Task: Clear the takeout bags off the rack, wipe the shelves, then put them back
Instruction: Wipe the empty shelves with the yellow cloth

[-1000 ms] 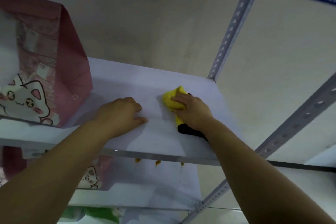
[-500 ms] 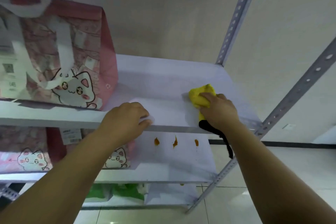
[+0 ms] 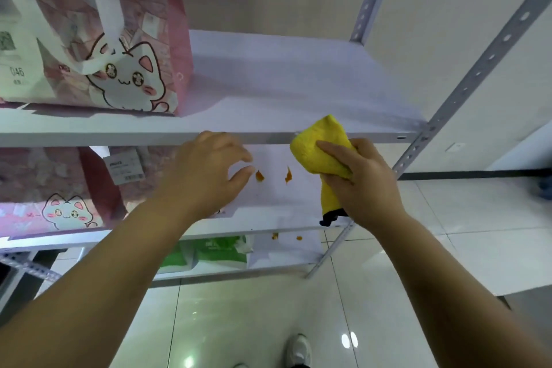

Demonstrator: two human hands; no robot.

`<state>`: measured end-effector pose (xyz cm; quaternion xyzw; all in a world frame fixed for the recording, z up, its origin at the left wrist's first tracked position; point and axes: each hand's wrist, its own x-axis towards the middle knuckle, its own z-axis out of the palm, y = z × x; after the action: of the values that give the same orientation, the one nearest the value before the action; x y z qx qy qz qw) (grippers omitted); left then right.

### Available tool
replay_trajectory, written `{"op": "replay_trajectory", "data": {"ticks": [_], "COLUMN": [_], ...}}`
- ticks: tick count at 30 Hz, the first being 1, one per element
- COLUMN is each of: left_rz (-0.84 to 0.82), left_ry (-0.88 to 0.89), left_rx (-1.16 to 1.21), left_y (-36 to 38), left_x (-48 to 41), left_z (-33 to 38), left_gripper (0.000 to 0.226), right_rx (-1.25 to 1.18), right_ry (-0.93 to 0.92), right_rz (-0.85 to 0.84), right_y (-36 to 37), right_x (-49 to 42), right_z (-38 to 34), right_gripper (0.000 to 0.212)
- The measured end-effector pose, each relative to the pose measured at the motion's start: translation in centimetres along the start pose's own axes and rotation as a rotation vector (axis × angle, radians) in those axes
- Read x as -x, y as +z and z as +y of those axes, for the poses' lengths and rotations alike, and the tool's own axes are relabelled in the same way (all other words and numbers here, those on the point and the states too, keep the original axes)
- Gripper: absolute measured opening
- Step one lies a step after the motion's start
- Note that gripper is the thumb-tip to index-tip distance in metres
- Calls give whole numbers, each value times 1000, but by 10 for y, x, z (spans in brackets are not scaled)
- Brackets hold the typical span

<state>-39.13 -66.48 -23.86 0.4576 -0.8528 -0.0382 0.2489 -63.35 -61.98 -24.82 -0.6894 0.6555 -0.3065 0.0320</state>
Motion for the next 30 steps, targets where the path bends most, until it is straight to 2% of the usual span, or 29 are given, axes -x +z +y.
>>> {"op": "replay_trajectory", "data": {"ticks": [6, 13, 19, 21, 26, 30], "left_rz": [-94, -275, -391, -425, -458, -389], "left_ry": [-50, -295, -440, -463, -484, -506], "left_rx": [13, 75, 81, 77, 44, 3], "left_y": [35, 108, 186, 211, 268, 300], "left_x": [34, 77, 107, 111, 101, 87], "left_z": [-6, -19, -19, -20, -33, -47], "left_gripper": [28, 19, 21, 24, 35, 46], "right_rx": [-94, -133, -37, -2, 90, 128], "right_ry": [118, 337, 415, 439, 504, 620], "right_rz": [-95, -325, -462, -452, -250, -181], "right_y": [21, 89, 148, 162, 191, 217], "right_x": [41, 65, 82, 79, 54, 39], "right_z": [27, 83, 140, 156, 195, 220], "right_gripper": [48, 48, 48, 46, 50, 51]}}
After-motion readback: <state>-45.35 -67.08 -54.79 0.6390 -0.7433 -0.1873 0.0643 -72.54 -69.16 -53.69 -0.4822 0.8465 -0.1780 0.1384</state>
